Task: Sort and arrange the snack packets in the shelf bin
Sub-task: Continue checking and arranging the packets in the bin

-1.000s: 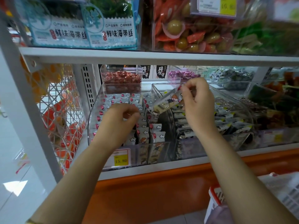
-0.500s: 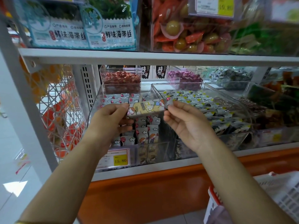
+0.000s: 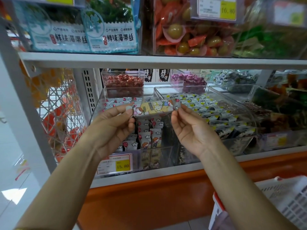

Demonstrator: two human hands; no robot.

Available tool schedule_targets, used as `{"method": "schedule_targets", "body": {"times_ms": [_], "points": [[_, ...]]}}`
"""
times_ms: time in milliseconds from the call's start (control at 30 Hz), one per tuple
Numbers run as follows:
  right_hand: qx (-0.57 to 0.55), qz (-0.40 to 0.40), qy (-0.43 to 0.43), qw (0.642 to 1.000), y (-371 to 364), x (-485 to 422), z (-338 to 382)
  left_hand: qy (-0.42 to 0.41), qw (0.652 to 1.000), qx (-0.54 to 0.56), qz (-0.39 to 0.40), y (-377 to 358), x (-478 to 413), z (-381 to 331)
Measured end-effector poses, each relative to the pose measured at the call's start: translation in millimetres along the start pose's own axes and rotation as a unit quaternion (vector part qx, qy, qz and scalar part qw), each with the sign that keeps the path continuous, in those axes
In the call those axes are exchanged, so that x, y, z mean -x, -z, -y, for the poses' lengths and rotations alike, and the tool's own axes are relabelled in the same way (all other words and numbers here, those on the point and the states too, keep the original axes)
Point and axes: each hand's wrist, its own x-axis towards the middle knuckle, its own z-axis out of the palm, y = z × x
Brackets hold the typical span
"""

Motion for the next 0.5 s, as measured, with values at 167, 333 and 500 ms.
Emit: {"method": "schedule_targets", "body": {"times_ms": [167, 333, 500], "points": [[-0.042, -0.024, 0.004, 0.999, 2.3, -0.8, 0.2, -0.002, 0.998, -0.003, 0.070, -0.8, 1.4, -0.8], [-0.056, -0.025, 0.004, 0.998, 2.3, -0.6, 0.9, -0.033, 0.994, -0.062, 0.083, -0.7, 3.2, -0.8], [-0.025, 0.001, 0.008, 1.000, 2.1, -0.4, 1.0, -0.047, 0.990, -0.117, 0.057, -1.1, 5.4, -0.7]]}}
